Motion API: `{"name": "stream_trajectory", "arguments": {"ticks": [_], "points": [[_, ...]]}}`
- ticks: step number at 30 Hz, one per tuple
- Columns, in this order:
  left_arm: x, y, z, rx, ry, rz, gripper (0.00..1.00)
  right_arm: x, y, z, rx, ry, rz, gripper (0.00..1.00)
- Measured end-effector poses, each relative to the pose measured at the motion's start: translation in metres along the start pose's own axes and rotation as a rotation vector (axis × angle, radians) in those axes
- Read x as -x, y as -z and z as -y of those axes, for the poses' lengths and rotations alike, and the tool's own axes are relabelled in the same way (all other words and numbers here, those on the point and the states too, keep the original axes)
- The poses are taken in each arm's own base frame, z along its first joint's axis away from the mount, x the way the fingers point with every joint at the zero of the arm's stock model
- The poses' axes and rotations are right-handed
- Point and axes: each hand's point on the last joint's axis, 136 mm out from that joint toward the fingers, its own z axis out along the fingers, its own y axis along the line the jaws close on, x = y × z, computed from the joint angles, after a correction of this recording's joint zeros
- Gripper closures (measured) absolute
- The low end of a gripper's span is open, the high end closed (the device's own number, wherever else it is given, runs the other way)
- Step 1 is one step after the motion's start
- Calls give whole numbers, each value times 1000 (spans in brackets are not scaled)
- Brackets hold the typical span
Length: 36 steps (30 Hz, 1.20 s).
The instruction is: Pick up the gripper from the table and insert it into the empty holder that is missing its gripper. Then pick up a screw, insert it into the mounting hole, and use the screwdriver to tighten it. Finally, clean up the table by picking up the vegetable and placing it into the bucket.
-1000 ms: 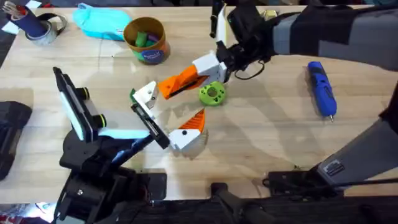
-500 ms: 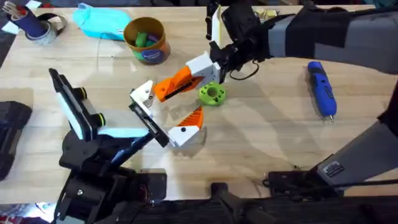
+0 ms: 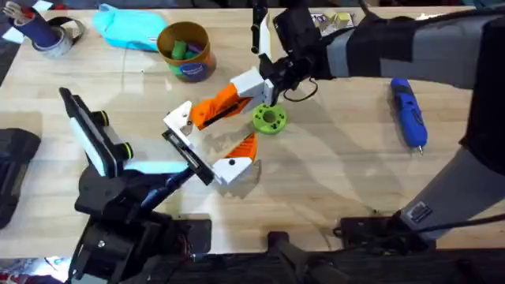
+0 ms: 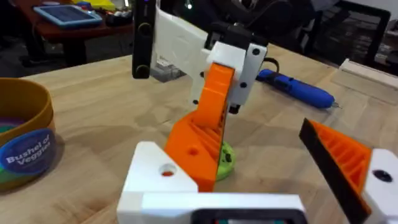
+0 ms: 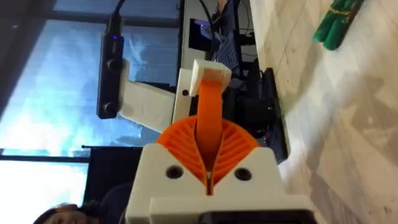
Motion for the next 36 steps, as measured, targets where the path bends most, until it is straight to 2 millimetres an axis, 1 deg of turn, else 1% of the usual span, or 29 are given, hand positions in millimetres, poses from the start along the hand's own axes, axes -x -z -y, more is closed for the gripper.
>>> {"name": "stream_trajectory", "arguments": {"ticks": [7,13,16,19,20,27,36], "points": [[0,0,-1,6,0,1,6,2,-5,-1,-4,-34,-6,991],[1,0,-8,43,2,5,6,9,-11,2,10,-10,-21,991],[1,1,-14,74,2,8,6,14,-16,4,19,7,-35,992],[1,0,-7,40,10,4,6,10,-31,7,25,-8,-72,992],[0,0,-8,44,15,4,6,11,-34,8,25,-9,-77,992],[0,0,-7,38,22,3,6,12,-34,8,25,-57,-78,992],[0,0,-7,35,22,3,6,13,-34,9,19,-69,-71,992]]}}
